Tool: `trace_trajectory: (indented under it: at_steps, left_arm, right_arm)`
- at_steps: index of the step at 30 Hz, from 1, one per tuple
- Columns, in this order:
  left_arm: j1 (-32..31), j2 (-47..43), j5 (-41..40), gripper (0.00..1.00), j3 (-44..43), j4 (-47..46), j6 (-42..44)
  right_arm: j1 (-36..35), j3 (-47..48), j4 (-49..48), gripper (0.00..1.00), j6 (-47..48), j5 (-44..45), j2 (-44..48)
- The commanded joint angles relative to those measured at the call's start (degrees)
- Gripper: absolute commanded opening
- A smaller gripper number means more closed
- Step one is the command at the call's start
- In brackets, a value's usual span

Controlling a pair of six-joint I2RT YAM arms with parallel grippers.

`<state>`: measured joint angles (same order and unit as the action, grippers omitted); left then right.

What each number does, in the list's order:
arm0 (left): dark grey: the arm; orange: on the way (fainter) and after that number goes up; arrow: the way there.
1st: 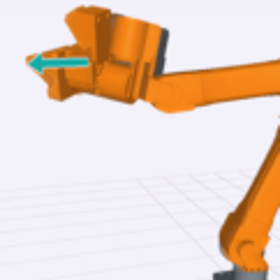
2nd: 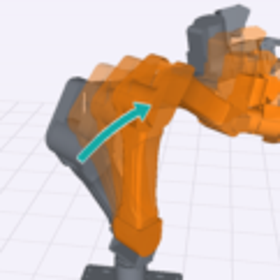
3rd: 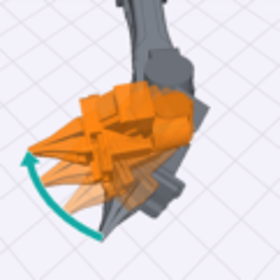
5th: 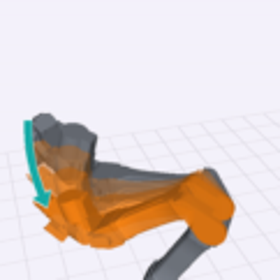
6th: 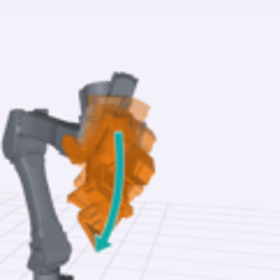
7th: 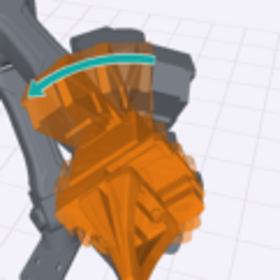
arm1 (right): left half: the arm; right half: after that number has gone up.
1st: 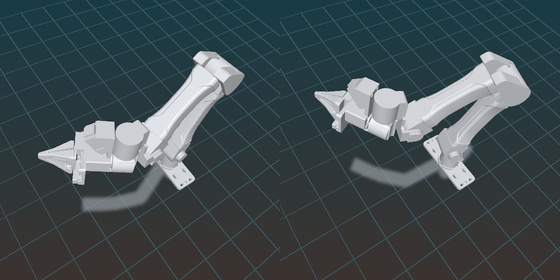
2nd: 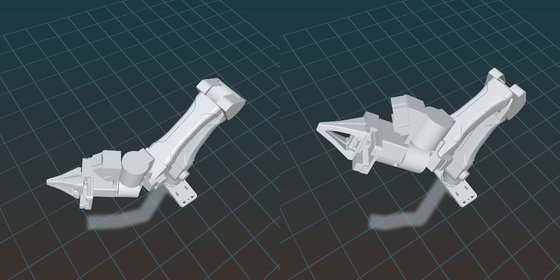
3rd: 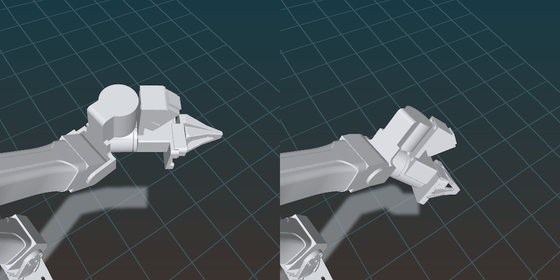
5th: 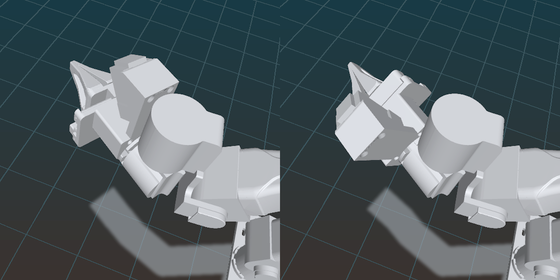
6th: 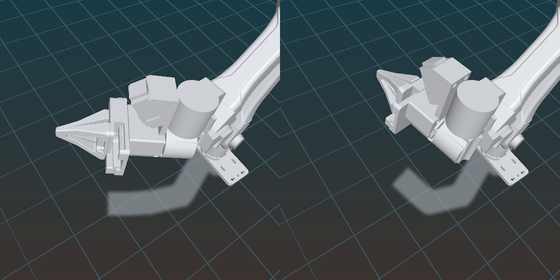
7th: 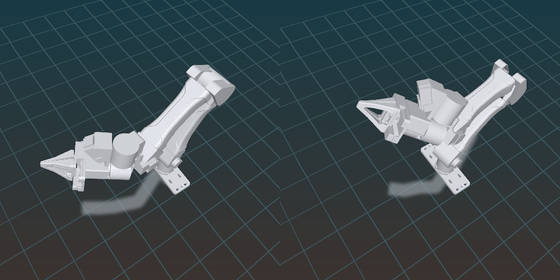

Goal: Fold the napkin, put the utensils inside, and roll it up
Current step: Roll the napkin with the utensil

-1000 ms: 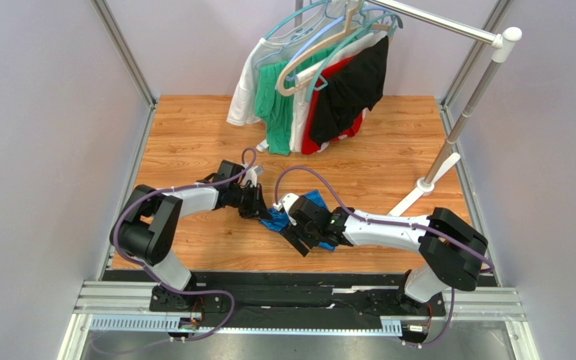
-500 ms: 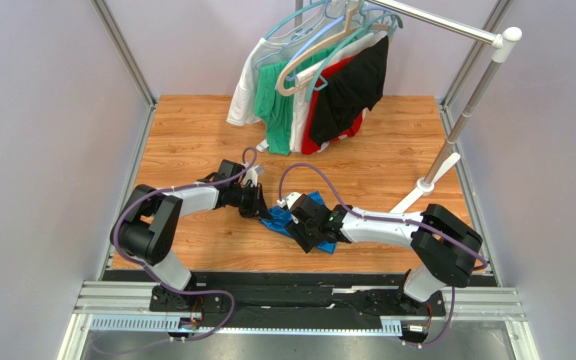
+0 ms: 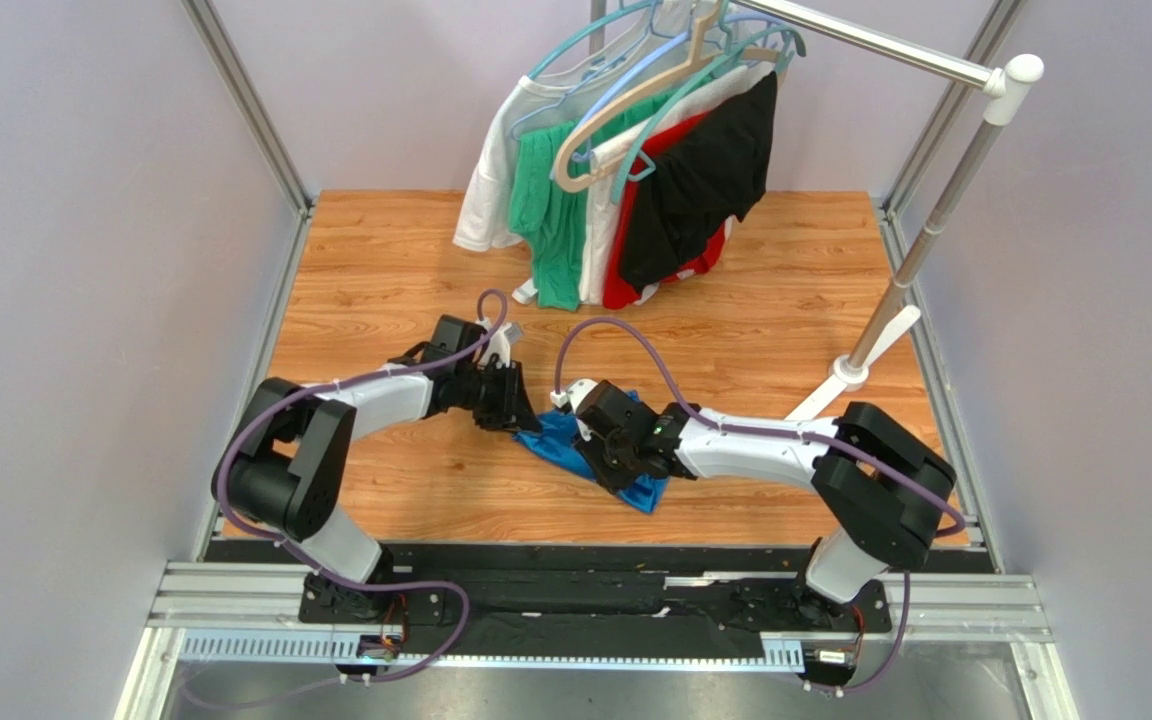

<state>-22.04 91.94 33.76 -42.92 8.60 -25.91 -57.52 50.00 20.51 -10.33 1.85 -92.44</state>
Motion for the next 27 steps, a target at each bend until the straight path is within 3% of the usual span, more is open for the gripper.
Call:
trace_trajectory:
  at_steps: [1, 6, 12, 20, 27]
  left_arm:
    - [1.30, -5.62, -3.87, 0.37, -1.56, 0.80, -2.64]
    - [5.16, -11.42, -5.02, 0.55, 0.37, 1.15, -3.53]
    - [7.72, -19.32, -9.76, 0.57, 6.08, 0.20, -3.88]
    - [7.63, -26.54, -5.20, 0.58, 15.84, -12.62, -4.50]
    - [7.63, -31.73, -5.37, 0.60, 21.55, -18.35, -5.11]
  right_arm:
    - [-0.23, -2.36, 4.27, 0.17, -2.94, -8.51, -4.59]
    - [0.82, -1.40, 4.19, 0.11, -2.33, -13.88, -5.38]
    - [5.03, -0.43, 3.39, 0.09, -0.93, -22.40, -5.90]
    - [10.31, 3.08, 3.22, 0.08, 2.24, -35.32, -11.35]
    - [14.27, 5.37, 3.13, 0.06, 3.12, -44.11, -16.01]
